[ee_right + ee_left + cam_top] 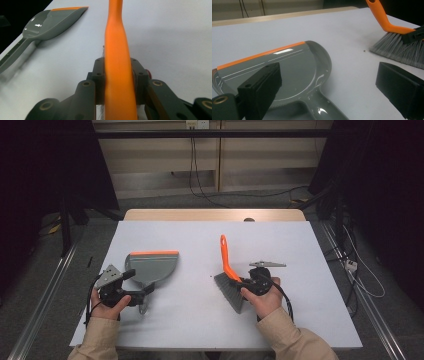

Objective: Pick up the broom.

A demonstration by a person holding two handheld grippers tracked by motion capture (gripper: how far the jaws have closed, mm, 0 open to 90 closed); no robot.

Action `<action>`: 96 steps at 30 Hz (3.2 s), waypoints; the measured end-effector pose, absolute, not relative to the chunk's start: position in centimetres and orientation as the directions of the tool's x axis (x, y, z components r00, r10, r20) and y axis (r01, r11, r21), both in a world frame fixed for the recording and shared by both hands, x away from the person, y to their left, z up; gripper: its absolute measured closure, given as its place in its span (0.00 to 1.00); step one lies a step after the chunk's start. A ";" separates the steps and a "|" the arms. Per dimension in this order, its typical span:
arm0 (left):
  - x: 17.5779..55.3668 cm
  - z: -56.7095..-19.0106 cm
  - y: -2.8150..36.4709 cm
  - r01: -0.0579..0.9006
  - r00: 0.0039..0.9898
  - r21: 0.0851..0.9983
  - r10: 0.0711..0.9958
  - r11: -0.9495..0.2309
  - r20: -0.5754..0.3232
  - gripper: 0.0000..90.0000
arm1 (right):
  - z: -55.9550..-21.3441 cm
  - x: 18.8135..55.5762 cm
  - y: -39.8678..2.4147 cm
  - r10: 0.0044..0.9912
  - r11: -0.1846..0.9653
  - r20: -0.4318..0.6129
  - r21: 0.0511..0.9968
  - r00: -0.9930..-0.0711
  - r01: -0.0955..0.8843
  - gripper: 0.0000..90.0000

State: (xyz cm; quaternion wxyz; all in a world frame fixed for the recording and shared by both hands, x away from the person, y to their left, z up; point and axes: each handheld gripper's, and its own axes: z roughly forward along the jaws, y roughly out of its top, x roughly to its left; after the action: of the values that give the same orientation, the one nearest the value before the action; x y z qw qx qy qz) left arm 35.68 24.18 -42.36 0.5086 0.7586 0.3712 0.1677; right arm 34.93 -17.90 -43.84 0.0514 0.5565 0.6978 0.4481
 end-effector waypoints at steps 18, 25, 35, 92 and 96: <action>35.8 -42.4 24.3 0.397 0.664 0.896 0.736 -0.198 -0.131 0.07 | -40.4 38.7 -18.0 0.753 0.015 0.389 0.796 -0.531 0.605 0.79; 35.9 -42.4 24.4 0.398 0.665 0.896 0.735 -0.198 -0.133 0.07 | -41.0 42.0 -18.0 0.703 0.301 0.101 0.854 -0.704 0.424 0.79; 36.0 -42.5 24.5 0.404 0.663 0.893 0.737 -0.199 -0.136 0.07 | -43.0 44.2 -16.9 0.518 0.492 -0.099 0.847 -0.850 0.202 0.79; 36.0 -42.6 24.4 0.405 0.657 0.894 0.741 -0.190 -0.140 0.07 | -41.5 40.5 -18.8 0.386 0.486 -0.063 0.862 -0.921 0.145 0.79; 35.9 -42.5 24.4 0.403 0.660 0.895 0.739 -0.194 -0.137 0.07 | -40.8 39.4 -18.4 0.349 0.466 -0.028 0.872 -0.937 0.148 0.79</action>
State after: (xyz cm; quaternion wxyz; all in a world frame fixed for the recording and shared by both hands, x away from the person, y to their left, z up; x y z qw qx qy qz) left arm 35.92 24.36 -42.55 0.5100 0.7548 0.3782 0.1649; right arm 39.43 -18.43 -40.78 0.1016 0.1460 0.8502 0.4956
